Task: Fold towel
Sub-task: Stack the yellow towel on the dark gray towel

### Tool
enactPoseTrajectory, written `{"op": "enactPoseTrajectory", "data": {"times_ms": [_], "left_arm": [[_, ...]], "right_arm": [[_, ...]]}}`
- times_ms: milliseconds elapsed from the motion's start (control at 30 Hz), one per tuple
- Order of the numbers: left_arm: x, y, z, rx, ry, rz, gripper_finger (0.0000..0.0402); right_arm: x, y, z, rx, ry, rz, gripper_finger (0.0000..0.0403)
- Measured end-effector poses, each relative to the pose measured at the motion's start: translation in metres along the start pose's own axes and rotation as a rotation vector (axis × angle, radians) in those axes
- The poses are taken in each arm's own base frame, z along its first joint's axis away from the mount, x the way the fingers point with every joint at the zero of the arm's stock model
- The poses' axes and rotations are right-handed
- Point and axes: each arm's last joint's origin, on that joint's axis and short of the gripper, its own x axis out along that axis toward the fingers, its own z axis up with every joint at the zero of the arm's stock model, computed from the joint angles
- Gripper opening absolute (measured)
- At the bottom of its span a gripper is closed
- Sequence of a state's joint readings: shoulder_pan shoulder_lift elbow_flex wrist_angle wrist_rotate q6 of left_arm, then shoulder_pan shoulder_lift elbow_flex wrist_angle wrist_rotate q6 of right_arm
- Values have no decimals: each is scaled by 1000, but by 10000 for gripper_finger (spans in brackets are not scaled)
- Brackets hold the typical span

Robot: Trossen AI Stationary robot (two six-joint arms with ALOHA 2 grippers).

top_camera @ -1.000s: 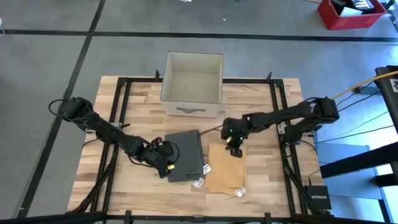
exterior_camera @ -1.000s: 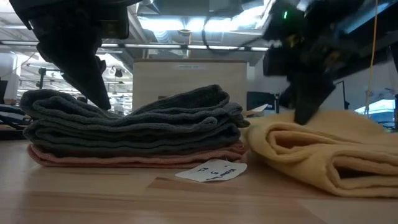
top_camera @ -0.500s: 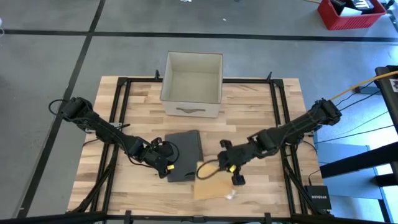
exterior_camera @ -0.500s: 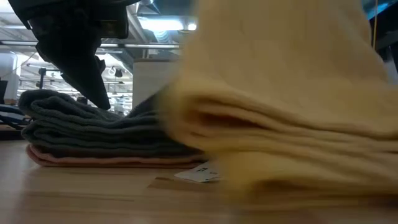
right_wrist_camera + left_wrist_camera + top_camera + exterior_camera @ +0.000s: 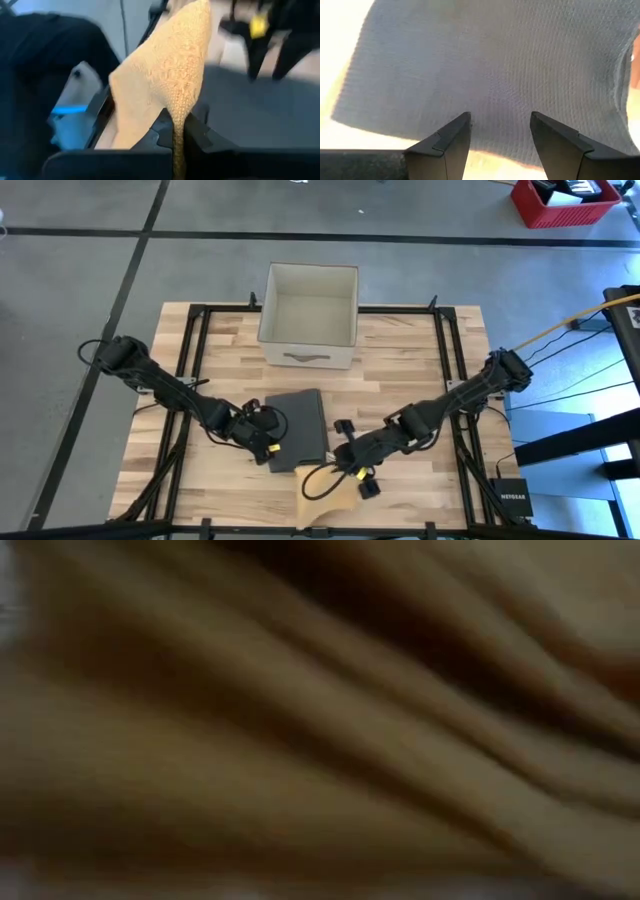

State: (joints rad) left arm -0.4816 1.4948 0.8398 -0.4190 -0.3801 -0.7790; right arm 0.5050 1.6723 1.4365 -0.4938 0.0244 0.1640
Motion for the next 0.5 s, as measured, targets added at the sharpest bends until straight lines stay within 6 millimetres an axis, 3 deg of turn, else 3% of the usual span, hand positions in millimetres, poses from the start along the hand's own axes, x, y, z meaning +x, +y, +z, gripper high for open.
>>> {"op": "enactPoseTrajectory", "data": {"times_ms": [233, 500], "left_arm": [[-33, 4, 13, 15, 29, 24, 196], [-78, 24, 8, -31, 61, 43, 196]], "right_arm": [[6, -15, 36, -62, -101, -67, 14], [17, -80, 39, -56, -22, -116, 11]]}}
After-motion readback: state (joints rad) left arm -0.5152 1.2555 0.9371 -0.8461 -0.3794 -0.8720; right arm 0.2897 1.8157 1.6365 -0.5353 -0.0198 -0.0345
